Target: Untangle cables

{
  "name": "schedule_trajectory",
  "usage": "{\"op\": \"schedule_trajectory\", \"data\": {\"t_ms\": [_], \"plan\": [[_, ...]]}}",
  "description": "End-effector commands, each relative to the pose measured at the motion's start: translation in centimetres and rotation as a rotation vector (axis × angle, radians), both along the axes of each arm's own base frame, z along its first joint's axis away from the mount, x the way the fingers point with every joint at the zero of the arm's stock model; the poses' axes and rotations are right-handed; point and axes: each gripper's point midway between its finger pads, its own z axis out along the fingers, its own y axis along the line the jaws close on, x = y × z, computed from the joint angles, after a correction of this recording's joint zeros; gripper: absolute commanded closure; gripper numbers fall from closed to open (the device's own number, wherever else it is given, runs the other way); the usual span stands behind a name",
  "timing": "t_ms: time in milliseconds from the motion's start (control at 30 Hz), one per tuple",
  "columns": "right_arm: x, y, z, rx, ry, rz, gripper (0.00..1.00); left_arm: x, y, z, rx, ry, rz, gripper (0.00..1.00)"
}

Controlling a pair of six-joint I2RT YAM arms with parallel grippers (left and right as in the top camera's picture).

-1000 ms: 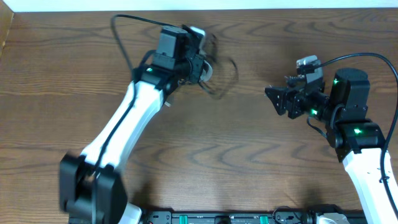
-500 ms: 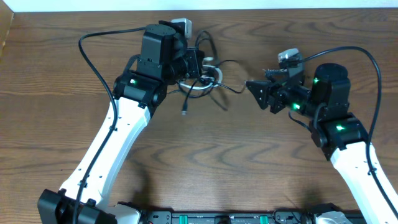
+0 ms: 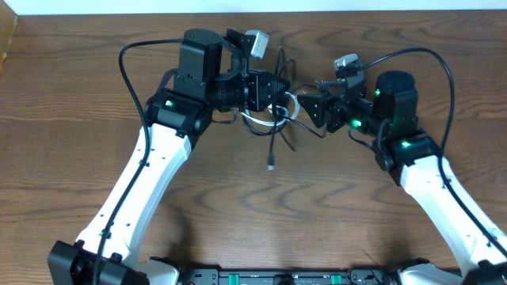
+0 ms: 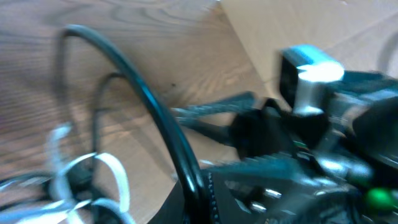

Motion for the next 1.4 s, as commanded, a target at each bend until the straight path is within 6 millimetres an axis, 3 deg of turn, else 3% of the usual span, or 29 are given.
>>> {"op": "schedule_trajectory", "data": {"t_ms": [0,100,300,500,667,800,900,1033,1367], "plan": [[0.7,0.7,-0.8,0.039,0.057,-0.004,0.37,-1.0,-0.4,2.1,-0.039,-0.06,-0.068,0.92],[0.9,0.7,-1.8,0.062,0.119,-0.024,0.41,-1.0,-0.3,2.1,-0.039,-0.06,-0.067,0.93],[1.8,0.9,-3.9,0.209,0.343,-0.131,0.6,-1.0,-0.3,2.1,-0.039,-0.06,-0.067,0.92],[1.3,2.6,-4.6,0.304,0.449,-0.051,0.62,-1.0,-0.3,2.1,-0.039,-0.06,-0.067,0.93],[0.5,3.6,-6.6,0.325,0.553,0.006,0.73,-1.0,-0.3,2.1,-0.039,-0.06,-0.067,0.93],[0.2,4.5,-7.0,0.324,0.564,0.029,0.84,-0.9,-0.3,2.1,-0.037,-0.061,-0.064,0.93],[-0.5,5.4,-6.6,0.329,0.56,0.072,0.82,-0.9,-0.3,2.0,-0.037,-0.061,-0.064,0.93],[-1.6,5.1,-8.2,0.301,0.647,0.061,0.71,-0.7,-0.2,1.9,-0.029,-0.063,-0.051,0.93],[-2.2,5.4,-8.5,0.295,0.676,0.071,0.68,-0.6,-0.1,1.9,-0.023,-0.064,-0.042,0.93]]}}
